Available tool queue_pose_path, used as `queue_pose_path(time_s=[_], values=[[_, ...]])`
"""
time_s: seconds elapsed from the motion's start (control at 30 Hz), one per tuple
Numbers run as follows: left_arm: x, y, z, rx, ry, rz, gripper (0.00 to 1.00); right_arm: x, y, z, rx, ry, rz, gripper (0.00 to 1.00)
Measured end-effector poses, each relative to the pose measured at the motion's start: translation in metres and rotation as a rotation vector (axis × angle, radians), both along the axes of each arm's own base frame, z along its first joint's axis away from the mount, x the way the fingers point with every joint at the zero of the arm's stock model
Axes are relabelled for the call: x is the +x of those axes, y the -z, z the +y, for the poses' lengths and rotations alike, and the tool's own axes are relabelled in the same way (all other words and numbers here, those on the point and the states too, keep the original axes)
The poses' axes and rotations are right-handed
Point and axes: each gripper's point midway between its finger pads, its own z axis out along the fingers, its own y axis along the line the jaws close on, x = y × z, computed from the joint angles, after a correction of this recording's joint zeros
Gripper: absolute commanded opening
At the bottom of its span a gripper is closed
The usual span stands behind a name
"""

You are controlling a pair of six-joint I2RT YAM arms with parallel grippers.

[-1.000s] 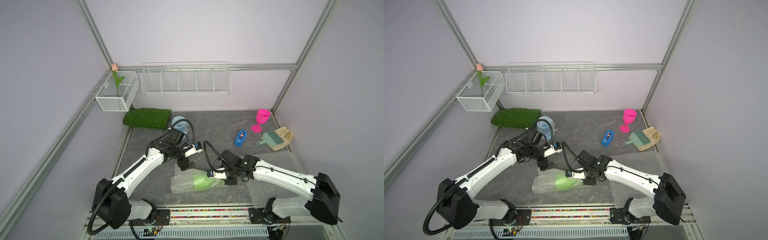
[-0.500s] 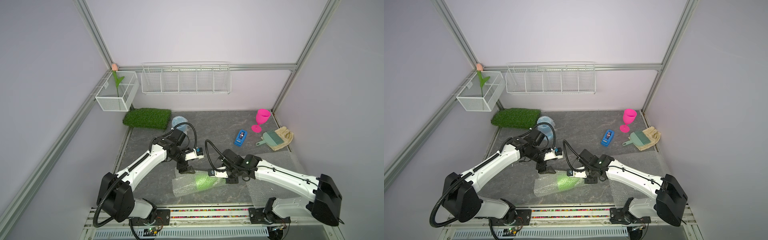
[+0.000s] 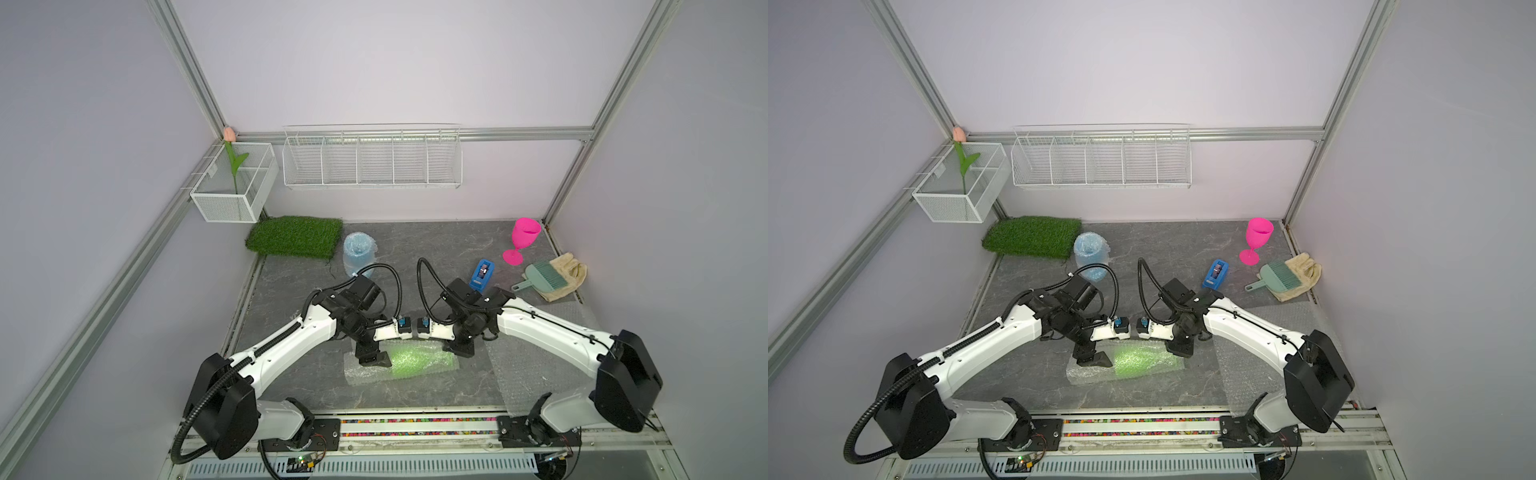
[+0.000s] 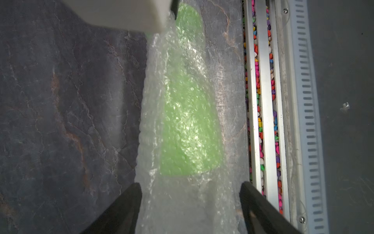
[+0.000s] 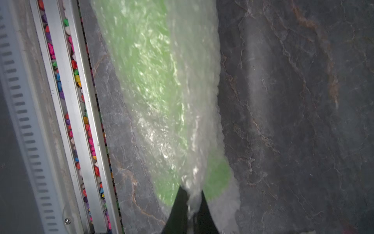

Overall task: Wrap wine glasses in bubble wrap
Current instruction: Adjust the bubble wrap at the center of the board.

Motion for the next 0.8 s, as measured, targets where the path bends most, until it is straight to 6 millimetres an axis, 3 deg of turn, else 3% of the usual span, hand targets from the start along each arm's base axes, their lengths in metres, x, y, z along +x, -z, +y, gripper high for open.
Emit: queue_pose_path(time_s=[0.23, 0.8], values=[[-0.010, 0.010, 0.009, 0.038, -0.013, -0.038, 0.73, 0.004, -0.006, 0.004, 0.050, 0.056, 0.084, 0.07], [-0.002, 0.028, 0.014, 0.097, -0.036, -0.120, 0.39, 0.007, 0.006, 0.005, 0.042, 0.108, 0.188, 0.07]])
